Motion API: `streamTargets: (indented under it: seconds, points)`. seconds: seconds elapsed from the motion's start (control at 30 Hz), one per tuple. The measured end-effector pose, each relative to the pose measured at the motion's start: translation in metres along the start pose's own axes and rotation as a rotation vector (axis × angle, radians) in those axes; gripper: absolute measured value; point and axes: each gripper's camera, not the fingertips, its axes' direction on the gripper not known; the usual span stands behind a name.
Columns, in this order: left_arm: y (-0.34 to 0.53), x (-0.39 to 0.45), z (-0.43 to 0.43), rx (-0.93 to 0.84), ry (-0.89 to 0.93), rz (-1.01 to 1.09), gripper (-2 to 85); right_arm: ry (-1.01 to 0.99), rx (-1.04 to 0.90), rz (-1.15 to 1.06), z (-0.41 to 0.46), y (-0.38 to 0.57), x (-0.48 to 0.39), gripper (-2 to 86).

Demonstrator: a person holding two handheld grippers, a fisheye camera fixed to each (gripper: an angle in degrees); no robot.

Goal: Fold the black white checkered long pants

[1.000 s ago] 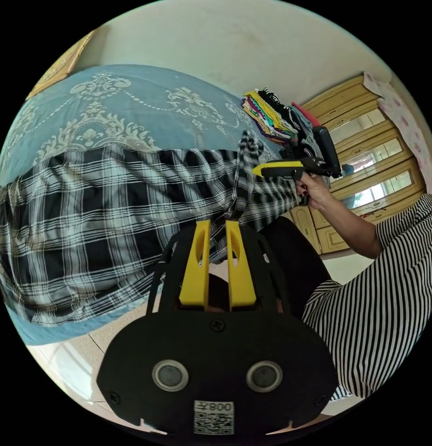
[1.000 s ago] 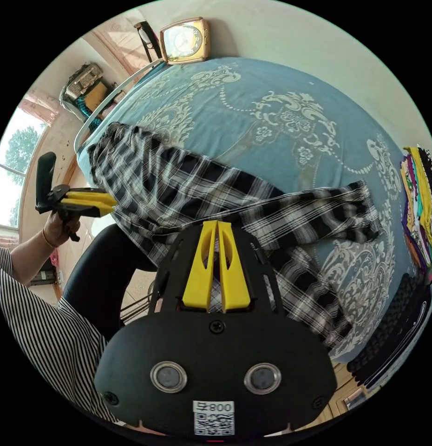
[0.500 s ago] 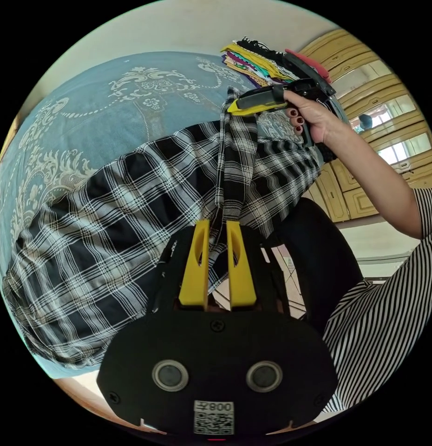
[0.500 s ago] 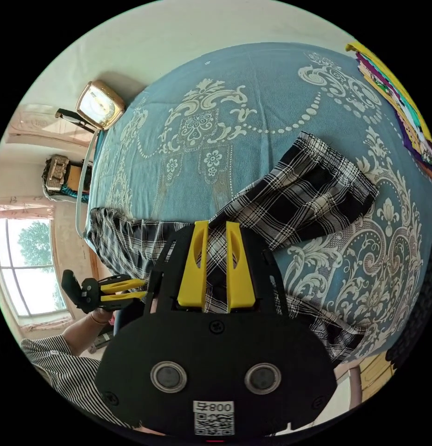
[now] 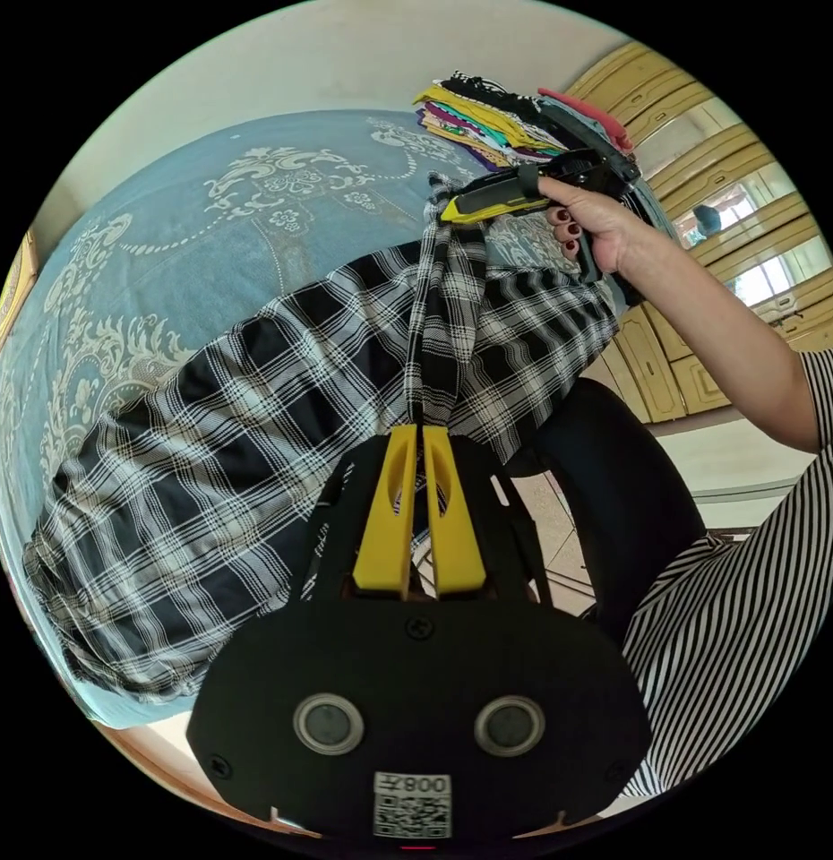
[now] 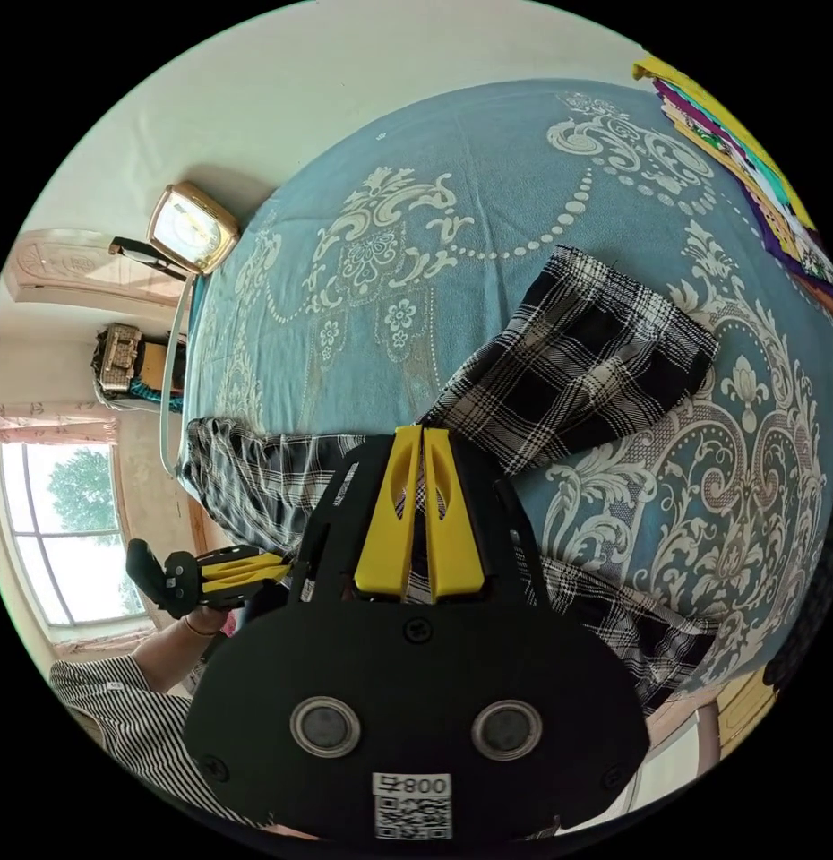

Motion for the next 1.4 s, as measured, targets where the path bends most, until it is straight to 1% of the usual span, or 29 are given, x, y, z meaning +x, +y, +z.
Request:
streamTargets:
  seconds: [0.17, 0.33, 0.63, 0.97, 1.4]
  points:
    - [-0.02, 0.036, -0.004, 0.033, -0.023, 0.068, 1.3, -0.108, 0.099, -0.025, -0.076, 0.047, -0.004, 0.2]
    - [-0.034, 0.065, 0.004, 0.009, -0.02, 0.125, 1.1, -0.22, 0.181, 0.017, -0.142, 0.115, 0.007, 0.1]
    - [-0.058, 0.115, 0.023, -0.066, -0.075, 0.214, 1.0, -0.267, 0.2, 0.065, -0.193, 0.214, -0.003, 0.1]
    - [-0.09, 0.148, 0.067, -0.19, -0.115, 0.222, 1.0, -0.274, 0.154, 0.099, -0.211, 0.284, -0.017, 0.1]
    - [-0.136, 0.165, 0.109, -0.27, -0.127, 0.171, 1.3, -0.208, 0.059, 0.122, -0.209, 0.337, -0.047, 0.2]
